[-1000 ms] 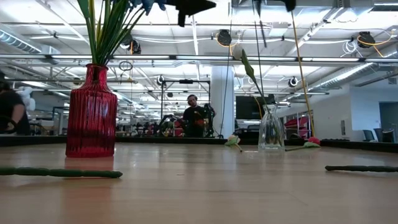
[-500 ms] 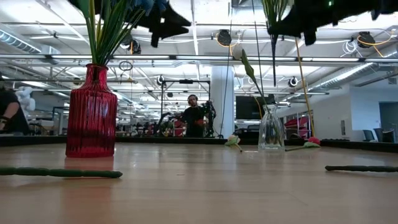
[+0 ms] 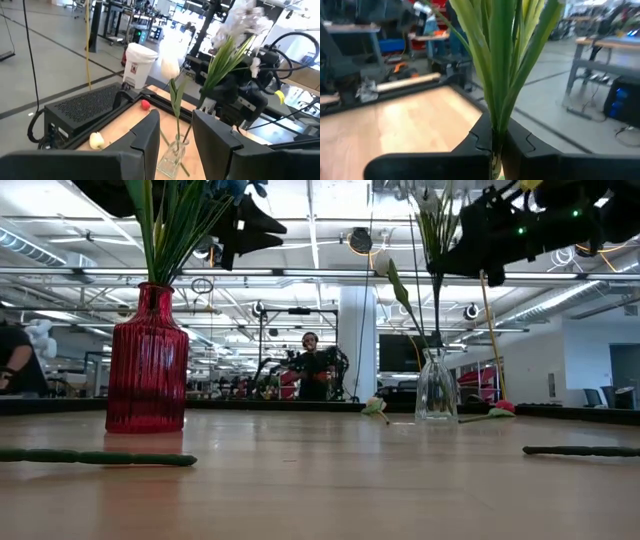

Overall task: Sort flowers into vase by color
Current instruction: Put the top white flowers into the transparent vase, then put the blue flowers into the red vase

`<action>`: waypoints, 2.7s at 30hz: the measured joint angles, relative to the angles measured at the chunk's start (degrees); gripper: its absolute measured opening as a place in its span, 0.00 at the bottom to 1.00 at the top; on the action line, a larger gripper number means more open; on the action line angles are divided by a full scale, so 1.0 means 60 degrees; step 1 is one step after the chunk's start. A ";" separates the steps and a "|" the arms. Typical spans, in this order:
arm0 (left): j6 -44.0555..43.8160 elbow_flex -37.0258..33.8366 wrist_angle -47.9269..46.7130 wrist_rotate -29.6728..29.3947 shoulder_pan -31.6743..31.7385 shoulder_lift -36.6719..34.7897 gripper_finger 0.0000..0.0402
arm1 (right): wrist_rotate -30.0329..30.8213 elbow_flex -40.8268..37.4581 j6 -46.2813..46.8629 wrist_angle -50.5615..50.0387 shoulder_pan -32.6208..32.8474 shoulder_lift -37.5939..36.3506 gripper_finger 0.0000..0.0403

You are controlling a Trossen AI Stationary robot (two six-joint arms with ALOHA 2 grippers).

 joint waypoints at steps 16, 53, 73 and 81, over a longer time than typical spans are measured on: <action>-0.0070 0.0000 -0.0009 -0.0004 -0.0007 0.0004 0.30 | -0.0029 -0.1184 0.0452 0.1483 -0.0312 0.1405 0.13; -0.0824 0.0004 -0.5834 -0.3477 -0.2013 -0.2087 0.30 | -0.3036 0.4146 0.3044 -1.2110 0.0088 -0.1086 0.43; -0.3238 0.0004 -1.0593 -0.4623 -0.2470 -0.2415 0.30 | -0.1761 0.4401 0.5546 -1.0281 0.4267 0.1826 0.00; -0.3171 0.0004 -1.2240 -0.3708 -0.2470 -0.2415 0.30 | -0.0191 0.6856 0.6129 -1.0375 0.6026 0.4685 0.00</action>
